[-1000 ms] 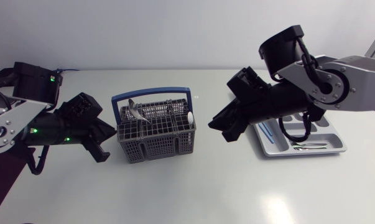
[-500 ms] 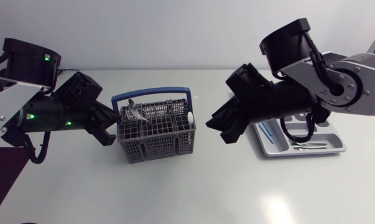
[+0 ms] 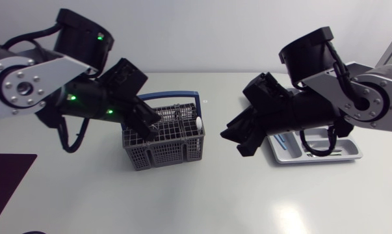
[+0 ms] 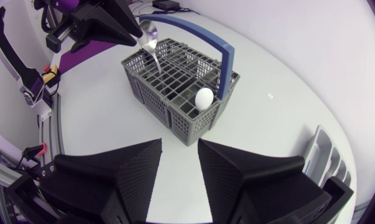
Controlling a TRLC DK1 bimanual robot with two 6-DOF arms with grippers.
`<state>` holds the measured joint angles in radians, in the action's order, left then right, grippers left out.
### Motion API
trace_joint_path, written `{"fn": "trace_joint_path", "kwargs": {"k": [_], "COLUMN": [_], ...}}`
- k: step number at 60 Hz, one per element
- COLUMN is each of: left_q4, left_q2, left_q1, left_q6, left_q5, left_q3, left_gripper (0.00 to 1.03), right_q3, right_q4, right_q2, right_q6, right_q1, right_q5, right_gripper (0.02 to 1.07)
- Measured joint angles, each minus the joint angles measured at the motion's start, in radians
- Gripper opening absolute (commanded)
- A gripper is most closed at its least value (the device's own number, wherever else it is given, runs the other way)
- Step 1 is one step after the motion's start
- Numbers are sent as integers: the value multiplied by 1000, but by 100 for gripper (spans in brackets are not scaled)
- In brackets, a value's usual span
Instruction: Unload the cutlery basket into the drawer organizer.
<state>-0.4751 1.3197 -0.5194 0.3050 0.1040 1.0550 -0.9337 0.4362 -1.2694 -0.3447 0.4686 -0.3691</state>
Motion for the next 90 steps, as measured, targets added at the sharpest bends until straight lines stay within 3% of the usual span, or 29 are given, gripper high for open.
{"fn": "trace_joint_path", "kwargs": {"k": [11,27,46,77,90], "left_q4": [-23,-32,-32,-35,21], "left_q2": [157,344,430,361,351], "left_q1": [-56,-66,-79,-113,-131], "left_q6": [-94,-206,-269,-288,-300], "left_q5": [4,31,34,42,9], "left_q3": [132,251,363,287,218], "left_gripper": [40,46,49,49,49], "right_q3": [55,120,151,163,170], "right_q4": [0,0,0,0,0], "right_q2": [56,100,114,126,127], "right_q6": [-6,-46,-61,-72,-72], "right_q1": [-70,-179,-222,-230,-230], "right_q5": [-32,-99,-133,-152,-155], "right_gripper": [47,48,49,49,49]}}
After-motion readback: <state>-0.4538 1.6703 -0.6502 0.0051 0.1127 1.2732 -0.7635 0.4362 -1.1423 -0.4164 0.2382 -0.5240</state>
